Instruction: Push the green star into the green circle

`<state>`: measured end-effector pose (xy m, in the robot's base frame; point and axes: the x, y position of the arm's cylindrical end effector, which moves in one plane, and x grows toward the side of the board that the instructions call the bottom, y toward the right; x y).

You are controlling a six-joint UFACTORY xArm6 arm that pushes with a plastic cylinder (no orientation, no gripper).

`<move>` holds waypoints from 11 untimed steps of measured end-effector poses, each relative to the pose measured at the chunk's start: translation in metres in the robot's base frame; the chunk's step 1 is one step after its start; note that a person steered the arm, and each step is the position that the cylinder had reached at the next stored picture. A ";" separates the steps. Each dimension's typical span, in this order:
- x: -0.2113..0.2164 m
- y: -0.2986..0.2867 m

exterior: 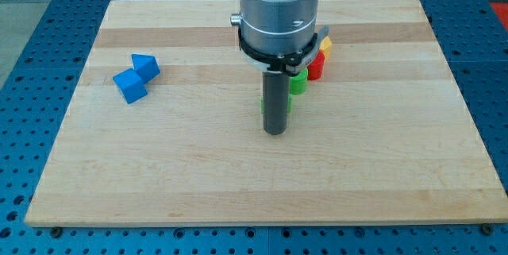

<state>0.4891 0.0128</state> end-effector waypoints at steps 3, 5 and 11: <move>-0.008 0.000; -0.020 0.000; -0.021 0.008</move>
